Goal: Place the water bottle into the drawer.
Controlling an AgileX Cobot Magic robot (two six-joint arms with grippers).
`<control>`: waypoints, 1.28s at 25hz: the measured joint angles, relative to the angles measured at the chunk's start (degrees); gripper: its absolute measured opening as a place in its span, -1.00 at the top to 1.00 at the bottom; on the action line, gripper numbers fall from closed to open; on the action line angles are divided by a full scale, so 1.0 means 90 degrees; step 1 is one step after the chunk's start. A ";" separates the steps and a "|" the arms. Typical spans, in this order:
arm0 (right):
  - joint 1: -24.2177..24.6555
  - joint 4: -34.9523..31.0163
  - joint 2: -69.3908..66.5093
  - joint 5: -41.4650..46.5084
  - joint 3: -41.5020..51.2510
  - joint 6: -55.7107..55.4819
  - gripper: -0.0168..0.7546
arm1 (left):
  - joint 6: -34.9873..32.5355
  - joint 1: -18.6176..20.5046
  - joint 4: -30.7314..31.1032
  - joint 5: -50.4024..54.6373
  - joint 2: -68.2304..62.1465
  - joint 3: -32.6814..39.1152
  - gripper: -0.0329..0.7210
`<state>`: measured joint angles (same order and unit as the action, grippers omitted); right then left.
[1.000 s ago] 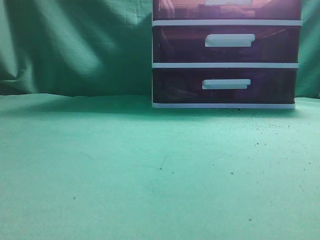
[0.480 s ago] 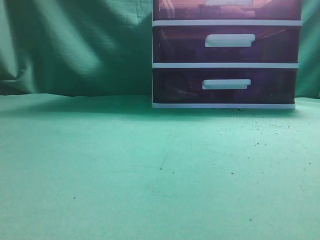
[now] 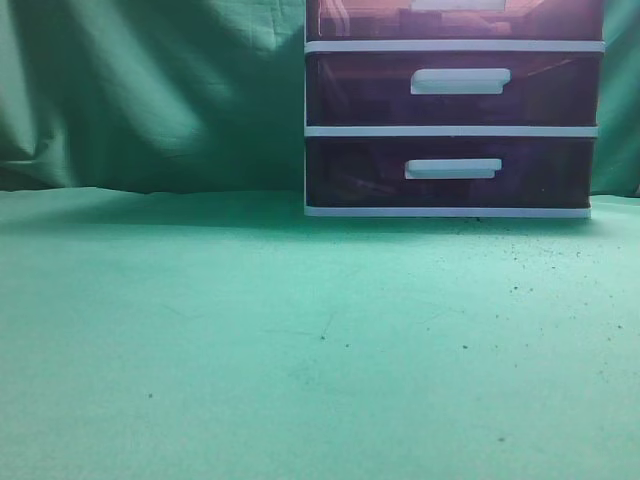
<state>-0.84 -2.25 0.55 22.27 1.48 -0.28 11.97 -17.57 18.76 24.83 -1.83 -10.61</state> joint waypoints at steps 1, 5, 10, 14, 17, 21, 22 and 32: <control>0.0000 0.0000 0.0000 0.0000 0.0000 0.0000 0.96 | -0.0002 0.0318 -0.0107 -0.0187 0.0000 0.0196 0.91; 0.0000 0.0000 0.0000 0.0000 0.0000 0.0000 0.96 | 0.0002 0.1380 -0.0500 -0.1024 0.0026 0.0879 0.91; 0.0000 0.0000 0.0000 0.0000 0.0004 0.0000 0.96 | 0.0012 0.1782 -0.0678 -0.1260 0.0258 0.1329 0.91; 0.0000 -0.0011 0.0004 0.0012 0.0015 0.0000 0.96 | 0.0012 0.1791 -0.0652 -0.1084 0.0258 0.1329 0.91; 0.0000 -0.0011 0.0004 0.0012 0.0015 0.0000 0.96 | 0.0012 0.1806 -0.0532 -0.0499 0.0268 0.1329 0.91; 0.0000 -0.0011 0.0004 0.0012 0.0015 0.0000 0.96 | 0.0012 0.1806 -0.0519 -0.0477 0.0268 0.1329 0.91; 0.0000 -0.0011 0.0004 0.0012 0.0015 0.0000 0.96 | 0.0012 0.1806 -0.0519 -0.0477 0.0268 0.1329 0.91; 0.0000 -0.0011 0.0004 0.0012 0.0015 0.0000 0.96 | -0.1395 0.1806 -0.1358 -0.0477 0.0268 0.1318 0.91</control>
<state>-0.84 -2.35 0.59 22.38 1.61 -0.28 -0.58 -1.31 6.53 20.54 0.59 1.25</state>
